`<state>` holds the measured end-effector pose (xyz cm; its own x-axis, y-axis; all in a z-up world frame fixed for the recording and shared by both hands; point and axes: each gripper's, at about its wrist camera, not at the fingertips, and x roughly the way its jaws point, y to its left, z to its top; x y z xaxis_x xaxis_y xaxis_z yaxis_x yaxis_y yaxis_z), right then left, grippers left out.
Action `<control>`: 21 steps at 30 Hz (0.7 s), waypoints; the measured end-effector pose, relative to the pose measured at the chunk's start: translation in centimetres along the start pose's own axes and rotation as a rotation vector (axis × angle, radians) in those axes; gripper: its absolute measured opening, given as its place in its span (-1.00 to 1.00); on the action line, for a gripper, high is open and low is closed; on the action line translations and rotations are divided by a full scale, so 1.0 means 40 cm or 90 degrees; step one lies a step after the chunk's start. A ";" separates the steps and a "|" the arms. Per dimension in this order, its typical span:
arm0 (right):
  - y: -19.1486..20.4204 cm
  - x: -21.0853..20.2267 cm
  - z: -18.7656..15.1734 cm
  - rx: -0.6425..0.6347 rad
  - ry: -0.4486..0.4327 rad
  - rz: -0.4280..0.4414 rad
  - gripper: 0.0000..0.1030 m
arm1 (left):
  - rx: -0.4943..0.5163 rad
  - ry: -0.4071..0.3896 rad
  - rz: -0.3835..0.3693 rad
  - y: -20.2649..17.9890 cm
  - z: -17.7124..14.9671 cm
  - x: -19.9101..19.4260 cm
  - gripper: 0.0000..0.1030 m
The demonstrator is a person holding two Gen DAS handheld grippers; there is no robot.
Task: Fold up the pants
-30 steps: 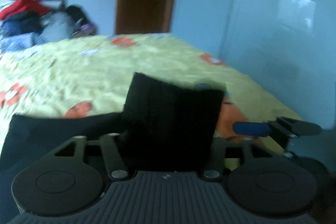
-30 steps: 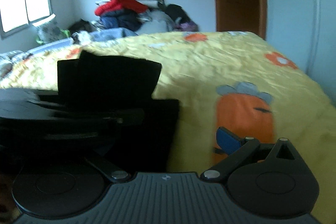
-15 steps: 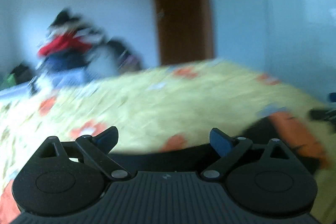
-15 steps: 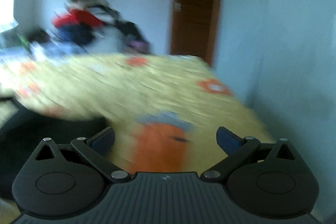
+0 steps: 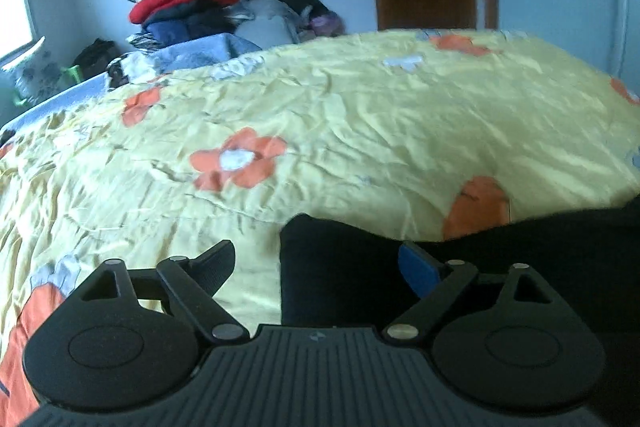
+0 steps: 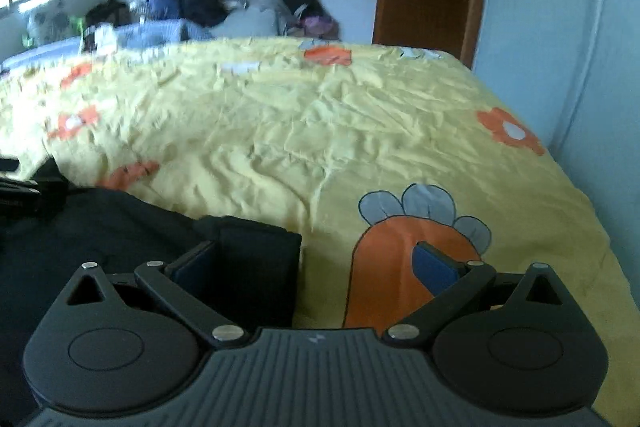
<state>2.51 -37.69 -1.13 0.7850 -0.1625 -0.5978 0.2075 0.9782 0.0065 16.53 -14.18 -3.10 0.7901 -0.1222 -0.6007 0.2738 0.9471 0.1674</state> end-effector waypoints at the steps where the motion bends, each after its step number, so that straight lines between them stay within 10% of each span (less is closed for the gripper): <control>1: 0.008 -0.025 -0.002 -0.004 -0.020 -0.014 1.00 | -0.007 -0.015 0.004 0.001 0.000 -0.018 0.67; 8: 0.072 -0.097 -0.038 -0.064 -0.038 0.164 1.00 | 0.033 -0.066 -0.026 -0.025 -0.036 -0.134 0.83; 13: 0.043 -0.028 -0.063 -0.015 0.049 0.146 1.00 | 0.046 -0.035 -0.017 -0.021 -0.071 -0.104 0.72; 17: 0.015 -0.108 -0.059 -0.025 -0.040 0.060 1.00 | 0.001 -0.050 -0.047 0.038 -0.095 -0.165 0.79; 21: 0.017 -0.120 -0.055 -0.035 -0.051 0.127 1.00 | -0.016 -0.019 -0.099 0.056 -0.137 -0.196 0.83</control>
<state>-2.40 -35.96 -0.04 0.8516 0.0277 -0.5235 0.0130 0.9972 0.0738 7.93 -9.49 -2.30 0.7551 -0.2758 -0.5948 0.3802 0.9233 0.0546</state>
